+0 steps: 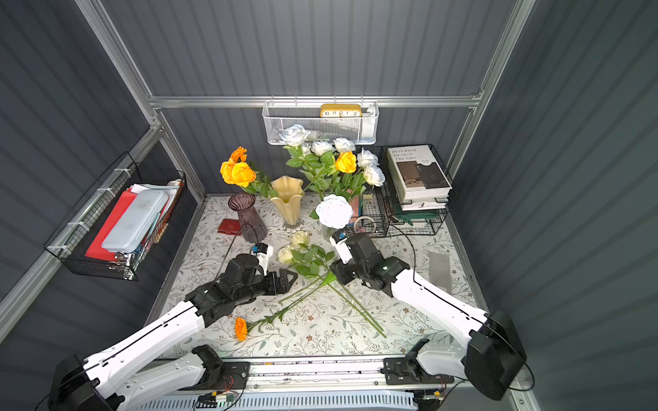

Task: Arrange the flowers in different vases according to their colors
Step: Pick up the flower at the center of the board.

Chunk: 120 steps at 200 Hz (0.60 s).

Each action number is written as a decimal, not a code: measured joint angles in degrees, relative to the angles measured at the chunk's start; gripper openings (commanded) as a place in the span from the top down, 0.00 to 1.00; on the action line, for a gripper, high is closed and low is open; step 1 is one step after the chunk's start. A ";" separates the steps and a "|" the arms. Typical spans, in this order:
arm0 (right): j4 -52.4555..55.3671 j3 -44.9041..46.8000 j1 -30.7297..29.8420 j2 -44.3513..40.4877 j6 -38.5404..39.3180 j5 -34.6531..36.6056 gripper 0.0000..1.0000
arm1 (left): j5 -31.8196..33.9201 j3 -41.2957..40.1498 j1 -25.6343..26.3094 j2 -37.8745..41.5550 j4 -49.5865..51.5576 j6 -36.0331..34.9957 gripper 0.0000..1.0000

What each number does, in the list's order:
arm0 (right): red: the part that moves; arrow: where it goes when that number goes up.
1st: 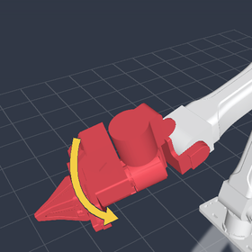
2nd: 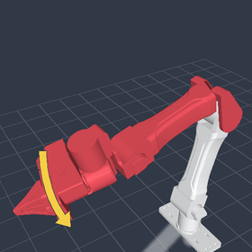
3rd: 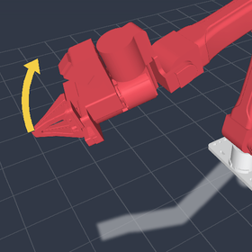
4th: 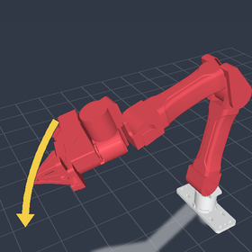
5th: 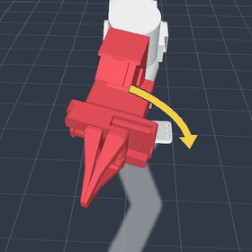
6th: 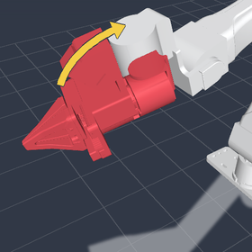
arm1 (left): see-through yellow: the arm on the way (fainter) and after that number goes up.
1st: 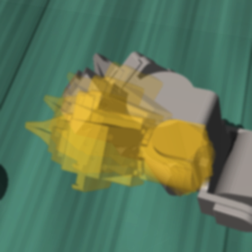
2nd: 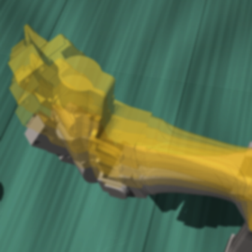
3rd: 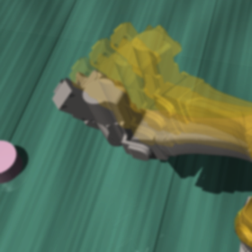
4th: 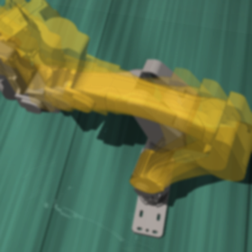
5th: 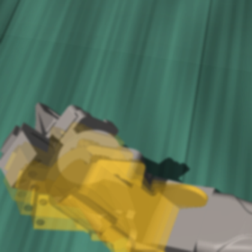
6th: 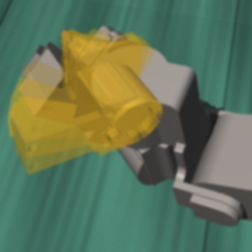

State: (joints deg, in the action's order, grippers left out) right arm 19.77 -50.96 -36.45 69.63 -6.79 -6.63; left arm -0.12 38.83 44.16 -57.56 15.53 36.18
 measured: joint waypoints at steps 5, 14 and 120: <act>0.17 0.33 0.42 -0.68 -0.74 -0.17 0.54 | 0.11 0.00 1.62 -0.66 -0.09 0.44 0.09; 0.50 0.96 1.16 -1.79 -1.88 -0.46 0.54 | 0.55 0.11 4.55 -2.27 -0.31 0.98 0.10; 2.23 3.02 4.11 -3.56 -5.18 -2.45 0.55 | 10.43 9.57 11.85 -27.58 -0.66 -3.74 0.30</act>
State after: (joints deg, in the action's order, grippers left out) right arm 22.00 -47.94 -32.34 66.06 -11.97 -9.08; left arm 10.31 48.40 56.01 -85.14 14.87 32.45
